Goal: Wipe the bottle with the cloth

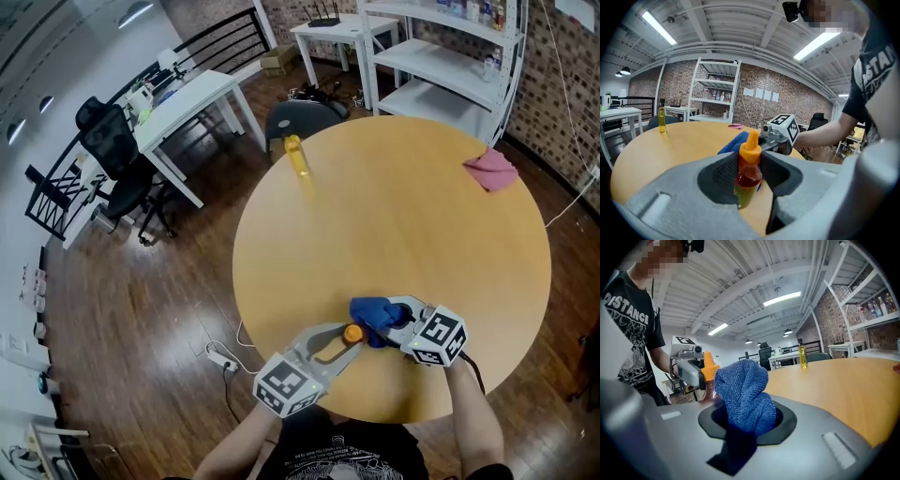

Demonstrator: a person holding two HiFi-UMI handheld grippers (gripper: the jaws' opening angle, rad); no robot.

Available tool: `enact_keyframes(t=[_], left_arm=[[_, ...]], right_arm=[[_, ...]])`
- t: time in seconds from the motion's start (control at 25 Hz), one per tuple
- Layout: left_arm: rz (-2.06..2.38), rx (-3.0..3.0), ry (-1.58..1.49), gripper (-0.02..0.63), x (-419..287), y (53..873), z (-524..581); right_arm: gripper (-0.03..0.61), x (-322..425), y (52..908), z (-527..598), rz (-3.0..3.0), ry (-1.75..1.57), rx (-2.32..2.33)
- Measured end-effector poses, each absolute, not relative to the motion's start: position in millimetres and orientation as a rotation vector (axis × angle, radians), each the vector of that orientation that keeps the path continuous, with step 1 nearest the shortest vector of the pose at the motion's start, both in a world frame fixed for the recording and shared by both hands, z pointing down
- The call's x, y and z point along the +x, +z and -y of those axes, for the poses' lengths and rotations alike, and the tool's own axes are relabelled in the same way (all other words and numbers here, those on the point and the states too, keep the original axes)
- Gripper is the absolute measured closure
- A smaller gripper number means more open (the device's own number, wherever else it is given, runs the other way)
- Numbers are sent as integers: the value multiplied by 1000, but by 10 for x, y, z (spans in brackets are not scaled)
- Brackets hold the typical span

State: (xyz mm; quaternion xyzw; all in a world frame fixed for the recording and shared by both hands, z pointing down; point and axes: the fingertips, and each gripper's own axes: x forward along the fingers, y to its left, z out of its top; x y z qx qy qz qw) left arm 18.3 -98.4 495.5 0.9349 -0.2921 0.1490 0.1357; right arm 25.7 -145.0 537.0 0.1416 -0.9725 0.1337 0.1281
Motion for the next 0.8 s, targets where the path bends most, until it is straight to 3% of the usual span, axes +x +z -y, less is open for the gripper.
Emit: enact_keyframes(t=[0.8], left_arm=[[775, 2727, 426, 466, 208, 4948, 974]], right_arm=[[486, -241, 5491, 1482, 2704, 437, -289]])
